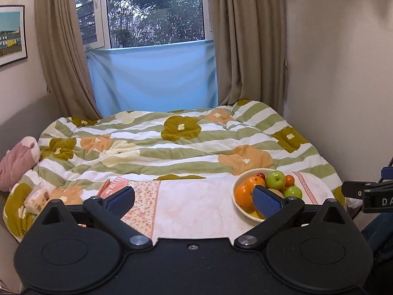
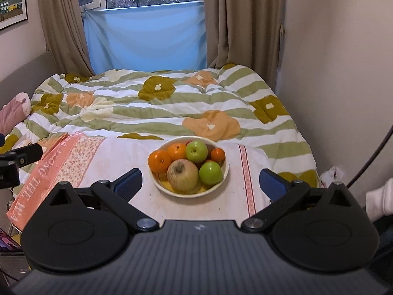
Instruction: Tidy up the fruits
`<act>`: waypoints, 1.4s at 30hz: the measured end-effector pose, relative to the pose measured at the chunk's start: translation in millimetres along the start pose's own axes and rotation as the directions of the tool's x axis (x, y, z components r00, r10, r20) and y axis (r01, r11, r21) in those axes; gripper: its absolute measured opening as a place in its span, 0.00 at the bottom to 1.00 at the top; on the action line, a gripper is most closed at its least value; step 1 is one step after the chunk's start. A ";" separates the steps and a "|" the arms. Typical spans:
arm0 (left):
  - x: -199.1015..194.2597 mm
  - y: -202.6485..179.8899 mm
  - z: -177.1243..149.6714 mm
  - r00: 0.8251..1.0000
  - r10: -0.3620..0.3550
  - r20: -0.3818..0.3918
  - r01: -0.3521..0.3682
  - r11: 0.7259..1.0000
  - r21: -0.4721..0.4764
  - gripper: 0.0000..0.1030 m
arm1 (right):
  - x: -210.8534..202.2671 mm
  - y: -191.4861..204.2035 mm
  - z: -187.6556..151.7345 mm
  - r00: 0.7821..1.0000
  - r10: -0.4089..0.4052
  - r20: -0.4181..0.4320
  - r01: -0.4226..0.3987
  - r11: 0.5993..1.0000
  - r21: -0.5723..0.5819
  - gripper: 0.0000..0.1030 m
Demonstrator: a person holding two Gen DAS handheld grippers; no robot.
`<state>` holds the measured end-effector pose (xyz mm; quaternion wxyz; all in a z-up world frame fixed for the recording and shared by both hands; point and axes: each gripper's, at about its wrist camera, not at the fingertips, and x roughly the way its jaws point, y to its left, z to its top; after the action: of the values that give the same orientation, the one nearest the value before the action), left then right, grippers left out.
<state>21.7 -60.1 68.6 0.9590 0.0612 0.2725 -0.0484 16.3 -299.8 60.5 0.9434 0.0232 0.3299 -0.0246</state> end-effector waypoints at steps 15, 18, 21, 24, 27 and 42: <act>-13.4 -0.2 -7.7 1.000 -0.010 0.002 0.010 1.000 -0.004 1.00 | -10.7 3.8 -0.9 1.000 -0.009 0.005 0.009 1.000 0.006 1.00; -14.8 -0.4 -8.6 1.000 -0.005 0.005 0.005 1.000 0.001 1.00 | -12.4 4.5 -0.6 1.000 -0.008 0.003 0.008 1.000 0.006 1.00; -14.7 -1.4 -8.1 1.000 -0.003 0.006 0.003 1.000 -0.001 1.00 | -12.1 4.7 -0.8 1.000 -0.007 0.004 0.007 1.000 0.007 1.00; -14.3 -0.9 -8.1 1.000 -0.003 0.007 0.003 1.000 -0.002 1.00 | -12.5 5.1 0.2 1.000 -0.007 0.007 0.007 1.000 0.009 1.00; -13.6 -0.6 -7.8 1.000 0.001 0.009 -0.001 1.000 -0.001 1.00 | -10.8 6.1 3.1 1.000 -0.007 0.007 0.007 1.000 0.014 1.00; -9.5 1.6 -4.9 1.000 0.007 0.005 -0.007 1.000 -0.002 1.00 | -7.2 6.6 5.9 1.000 -0.010 0.007 0.010 1.000 0.018 1.00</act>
<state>11.3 -57.3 69.7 0.9600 0.0610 0.2697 -0.0448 14.7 -293.4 69.8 0.9441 0.0299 0.3266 -0.0324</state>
